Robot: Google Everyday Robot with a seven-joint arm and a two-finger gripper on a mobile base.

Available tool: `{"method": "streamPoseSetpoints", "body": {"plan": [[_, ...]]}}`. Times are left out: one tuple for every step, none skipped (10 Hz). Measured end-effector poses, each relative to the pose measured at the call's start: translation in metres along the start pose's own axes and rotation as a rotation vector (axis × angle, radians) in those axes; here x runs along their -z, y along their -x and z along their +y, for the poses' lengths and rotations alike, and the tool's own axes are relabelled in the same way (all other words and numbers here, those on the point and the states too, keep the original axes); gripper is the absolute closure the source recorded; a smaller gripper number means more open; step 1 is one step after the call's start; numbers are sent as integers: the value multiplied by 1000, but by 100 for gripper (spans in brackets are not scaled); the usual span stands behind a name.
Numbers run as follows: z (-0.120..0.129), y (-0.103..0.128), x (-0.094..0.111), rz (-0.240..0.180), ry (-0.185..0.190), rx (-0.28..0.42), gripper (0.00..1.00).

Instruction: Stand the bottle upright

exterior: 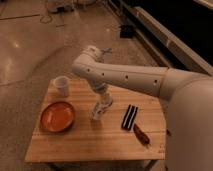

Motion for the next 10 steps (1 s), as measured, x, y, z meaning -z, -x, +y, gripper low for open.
{"method": "streamPoseSetpoints", "body": {"plan": [[-2,-1,0,49,-5,7,100],[-5,-2,1,112,-11,18,100],[-5,-7,0,137,-13,19,100],[-3,-13,-2,151,-12,15,100],[-3,-16,-2,166,-15,15,100],[-2,-19,-1,183,-21,16,100],[-1,-24,-1,201,-23,13,100],[0,-26,-1,219,-25,17,100],[0,-25,0,235,-27,24,100],[1,-27,-1,251,-25,27,100]]}}
